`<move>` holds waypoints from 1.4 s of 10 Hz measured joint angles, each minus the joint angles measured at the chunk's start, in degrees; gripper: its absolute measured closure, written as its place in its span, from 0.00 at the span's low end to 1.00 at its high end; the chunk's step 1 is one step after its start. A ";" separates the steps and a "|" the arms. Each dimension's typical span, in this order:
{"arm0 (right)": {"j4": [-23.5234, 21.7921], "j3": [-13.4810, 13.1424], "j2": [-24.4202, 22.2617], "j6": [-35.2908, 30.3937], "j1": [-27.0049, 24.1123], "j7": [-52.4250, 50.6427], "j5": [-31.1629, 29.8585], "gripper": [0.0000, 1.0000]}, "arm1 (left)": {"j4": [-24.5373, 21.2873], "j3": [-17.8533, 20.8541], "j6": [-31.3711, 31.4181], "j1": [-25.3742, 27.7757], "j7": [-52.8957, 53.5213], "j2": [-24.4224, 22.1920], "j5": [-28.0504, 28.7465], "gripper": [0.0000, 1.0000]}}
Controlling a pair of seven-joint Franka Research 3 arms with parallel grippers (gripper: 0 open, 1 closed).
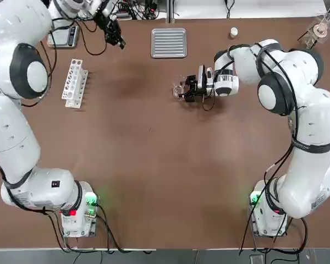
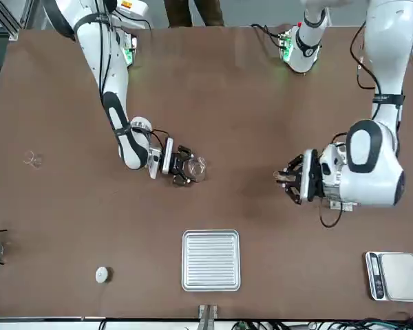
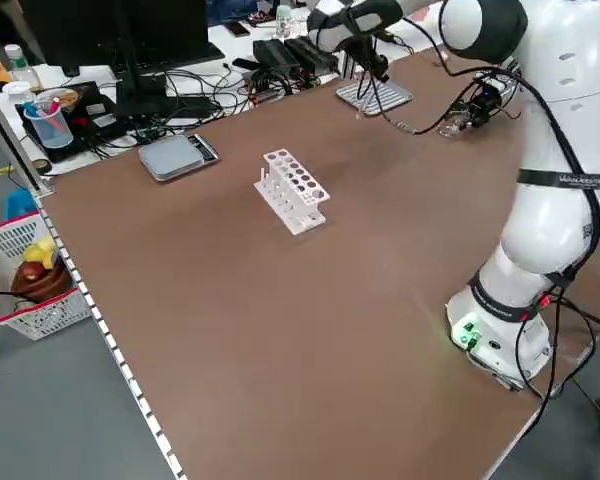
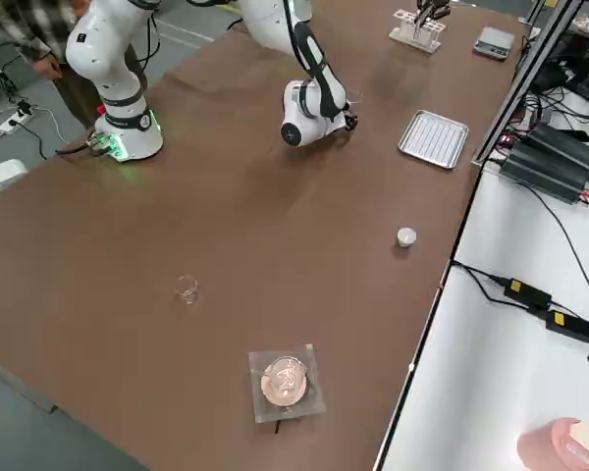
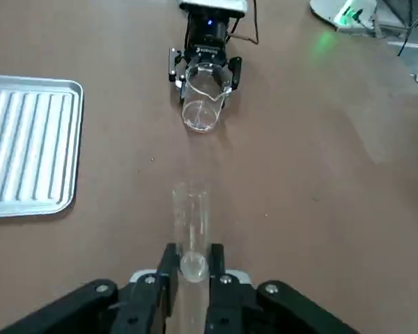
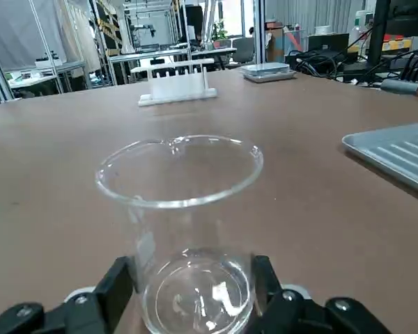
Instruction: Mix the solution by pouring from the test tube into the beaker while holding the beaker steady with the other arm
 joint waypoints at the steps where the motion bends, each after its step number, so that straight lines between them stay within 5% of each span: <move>1: -0.01 0.00 -0.01 0.00 -0.01 0.09 0.00 0.24 | -0.03 0.06 2.64 -2.95 -2.88 0.00 0.79 0.79; 7: -0.02 -0.03 -0.04 0.00 -0.04 0.38 -0.01 0.24 | 0.00 0.22 11.26 -17.24 -21.63 -0.25 15.72 0.79; 14: -0.03 -0.06 -0.08 0.00 -0.07 0.92 -0.01 0.25 | -0.20 0.24 15.41 -23.22 -29.51 0.24 14.85 0.79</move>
